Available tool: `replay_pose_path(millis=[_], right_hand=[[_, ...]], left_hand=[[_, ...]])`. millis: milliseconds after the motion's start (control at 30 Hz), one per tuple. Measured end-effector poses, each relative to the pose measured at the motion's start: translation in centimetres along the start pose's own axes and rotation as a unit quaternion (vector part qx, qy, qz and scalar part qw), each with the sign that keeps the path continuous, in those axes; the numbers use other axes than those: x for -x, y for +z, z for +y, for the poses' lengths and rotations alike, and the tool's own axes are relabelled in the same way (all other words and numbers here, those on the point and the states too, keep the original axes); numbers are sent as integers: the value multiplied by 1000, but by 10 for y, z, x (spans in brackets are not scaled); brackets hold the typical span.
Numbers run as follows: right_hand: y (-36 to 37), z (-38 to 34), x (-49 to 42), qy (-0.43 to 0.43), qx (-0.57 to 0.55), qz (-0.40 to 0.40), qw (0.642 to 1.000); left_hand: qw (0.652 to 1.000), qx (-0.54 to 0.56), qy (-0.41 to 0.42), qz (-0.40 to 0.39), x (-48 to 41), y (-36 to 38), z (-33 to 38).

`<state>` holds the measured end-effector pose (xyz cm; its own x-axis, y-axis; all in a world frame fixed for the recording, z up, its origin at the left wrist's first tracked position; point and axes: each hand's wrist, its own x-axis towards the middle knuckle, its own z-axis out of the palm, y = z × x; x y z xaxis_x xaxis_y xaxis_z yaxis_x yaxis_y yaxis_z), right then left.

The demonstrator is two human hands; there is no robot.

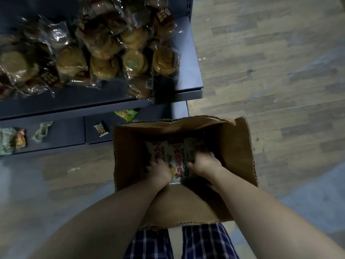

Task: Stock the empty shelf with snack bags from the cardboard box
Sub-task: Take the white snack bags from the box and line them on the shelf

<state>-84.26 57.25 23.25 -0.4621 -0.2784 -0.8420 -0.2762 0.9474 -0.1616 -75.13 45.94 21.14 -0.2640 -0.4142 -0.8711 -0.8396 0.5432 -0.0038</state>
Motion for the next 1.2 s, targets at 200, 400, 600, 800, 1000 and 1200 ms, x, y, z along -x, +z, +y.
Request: replay_pose_path(millis=[200, 400, 600, 800, 1000, 1200], right_hand=[[23, 2, -44, 40, -84, -7, 996], [49, 8, -69, 61, -297, 11, 953], [58, 11, -87, 93, -316, 41, 943], [51, 9, -83, 100, -287, 3, 953], [31, 2, -63, 102, -272, 44, 956], [4, -1, -26, 94, -282, 37, 954]], left_hand=[[998, -15, -57, -21, -55, 16, 9], [994, 11, -99, -41, -96, 45, 9], [992, 37, -119, 9, -93, 50, 4], [995, 40, -91, -32, -93, 38, -4], [995, 52, -85, -2, -64, 17, 2], [962, 229, -82, 122, -13, -8, 3]])
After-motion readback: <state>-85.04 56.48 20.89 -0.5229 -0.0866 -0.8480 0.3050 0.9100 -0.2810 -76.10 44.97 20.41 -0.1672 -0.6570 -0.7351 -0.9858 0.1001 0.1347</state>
